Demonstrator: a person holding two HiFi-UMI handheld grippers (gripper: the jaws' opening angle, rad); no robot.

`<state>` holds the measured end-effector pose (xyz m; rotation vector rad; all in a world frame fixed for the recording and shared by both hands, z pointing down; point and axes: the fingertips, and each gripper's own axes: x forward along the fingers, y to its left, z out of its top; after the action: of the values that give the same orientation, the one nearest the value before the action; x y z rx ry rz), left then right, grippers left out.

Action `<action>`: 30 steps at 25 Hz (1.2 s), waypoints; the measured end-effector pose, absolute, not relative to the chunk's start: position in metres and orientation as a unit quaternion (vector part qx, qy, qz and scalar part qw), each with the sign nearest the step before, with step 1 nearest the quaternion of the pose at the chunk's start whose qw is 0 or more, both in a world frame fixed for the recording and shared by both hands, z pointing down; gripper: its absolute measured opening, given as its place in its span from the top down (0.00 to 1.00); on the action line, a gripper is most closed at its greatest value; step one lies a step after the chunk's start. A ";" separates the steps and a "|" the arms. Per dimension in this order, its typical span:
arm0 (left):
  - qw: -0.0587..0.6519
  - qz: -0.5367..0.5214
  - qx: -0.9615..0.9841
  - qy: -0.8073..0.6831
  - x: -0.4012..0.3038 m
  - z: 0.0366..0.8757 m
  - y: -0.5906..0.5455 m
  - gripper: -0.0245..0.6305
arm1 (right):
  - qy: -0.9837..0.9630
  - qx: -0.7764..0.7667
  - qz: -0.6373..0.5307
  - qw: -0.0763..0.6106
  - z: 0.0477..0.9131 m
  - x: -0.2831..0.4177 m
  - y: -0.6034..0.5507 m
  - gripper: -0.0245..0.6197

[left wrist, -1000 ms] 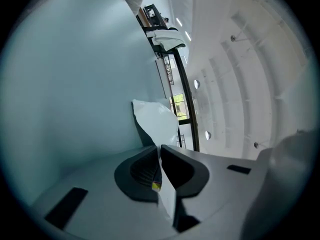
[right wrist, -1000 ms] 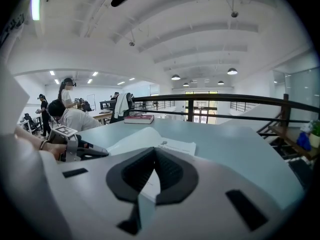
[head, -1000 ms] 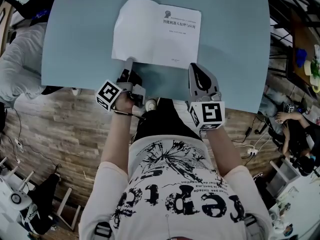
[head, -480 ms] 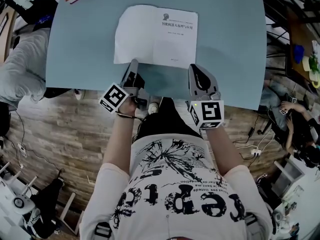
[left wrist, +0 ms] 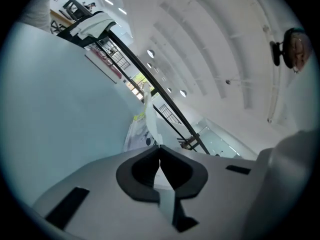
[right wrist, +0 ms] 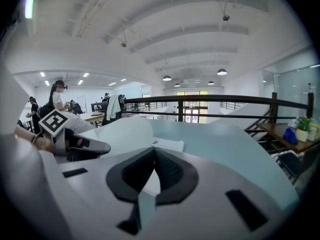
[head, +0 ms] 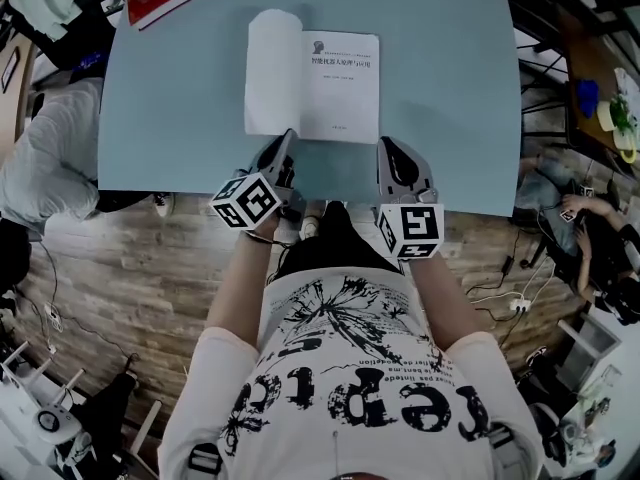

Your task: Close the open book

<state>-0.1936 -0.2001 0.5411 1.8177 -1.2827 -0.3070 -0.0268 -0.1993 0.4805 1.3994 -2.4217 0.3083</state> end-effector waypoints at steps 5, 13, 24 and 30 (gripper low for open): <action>0.375 -0.017 0.786 -0.492 -0.157 0.546 -0.206 0.93 | -0.841 0.505 0.111 0.160 0.482 -0.008 -0.206 0.95; 0.313 0.143 0.816 -0.464 -0.118 0.575 -0.208 0.93 | -0.828 0.527 0.117 0.153 0.482 0.019 -0.211 0.95; 0.300 0.271 0.810 -0.426 -0.091 0.619 -0.212 0.93 | -0.816 0.544 0.132 0.147 0.490 0.047 -0.218 0.95; 0.325 0.264 0.817 -0.397 -0.086 0.620 -0.210 0.88 | -0.815 0.547 0.128 0.141 0.493 0.046 -0.224 0.95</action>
<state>-0.0860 -0.2098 0.6196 2.1414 -1.0422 0.6936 0.0460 -0.2236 0.4926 1.5797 -2.3531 0.3695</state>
